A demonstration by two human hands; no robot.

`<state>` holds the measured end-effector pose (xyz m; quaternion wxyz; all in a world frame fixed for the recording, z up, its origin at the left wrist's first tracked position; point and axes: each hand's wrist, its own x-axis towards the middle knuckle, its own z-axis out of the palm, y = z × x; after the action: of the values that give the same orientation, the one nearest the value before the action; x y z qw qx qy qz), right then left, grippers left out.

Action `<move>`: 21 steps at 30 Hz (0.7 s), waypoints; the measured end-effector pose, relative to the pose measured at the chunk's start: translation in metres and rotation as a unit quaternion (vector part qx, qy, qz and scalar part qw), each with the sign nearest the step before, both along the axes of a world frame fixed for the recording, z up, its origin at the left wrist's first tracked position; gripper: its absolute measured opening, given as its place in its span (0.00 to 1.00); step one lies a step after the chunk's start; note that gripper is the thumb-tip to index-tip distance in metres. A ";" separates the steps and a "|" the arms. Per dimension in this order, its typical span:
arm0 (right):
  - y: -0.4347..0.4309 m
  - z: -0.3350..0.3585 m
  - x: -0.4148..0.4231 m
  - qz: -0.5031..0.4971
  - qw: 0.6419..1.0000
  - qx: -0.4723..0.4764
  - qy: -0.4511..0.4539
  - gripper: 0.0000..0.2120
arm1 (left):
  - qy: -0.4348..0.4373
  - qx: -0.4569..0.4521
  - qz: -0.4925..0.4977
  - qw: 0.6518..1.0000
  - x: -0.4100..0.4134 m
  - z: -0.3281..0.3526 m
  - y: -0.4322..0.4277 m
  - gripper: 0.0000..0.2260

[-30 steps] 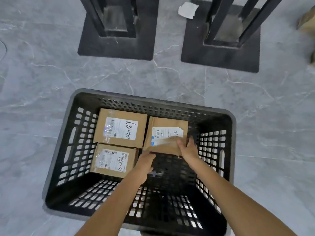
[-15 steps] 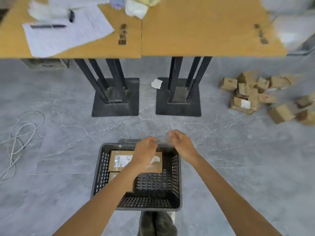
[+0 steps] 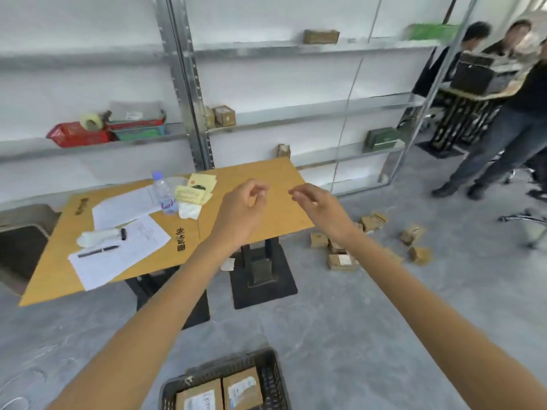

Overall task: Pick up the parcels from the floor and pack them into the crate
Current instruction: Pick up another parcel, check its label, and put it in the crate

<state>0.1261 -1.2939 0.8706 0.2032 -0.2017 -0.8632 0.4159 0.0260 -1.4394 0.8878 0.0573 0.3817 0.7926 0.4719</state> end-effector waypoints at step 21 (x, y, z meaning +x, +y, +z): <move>0.190 0.026 0.243 -0.220 0.971 0.011 0.088 0.10 | 0.100 0.014 -0.120 0.988 0.129 0.016 0.184 0.13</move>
<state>0.3692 -1.1035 0.8969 0.3670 -0.3470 -0.7810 0.3674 0.1548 -1.2553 0.9040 0.0285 0.5200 0.7362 0.4322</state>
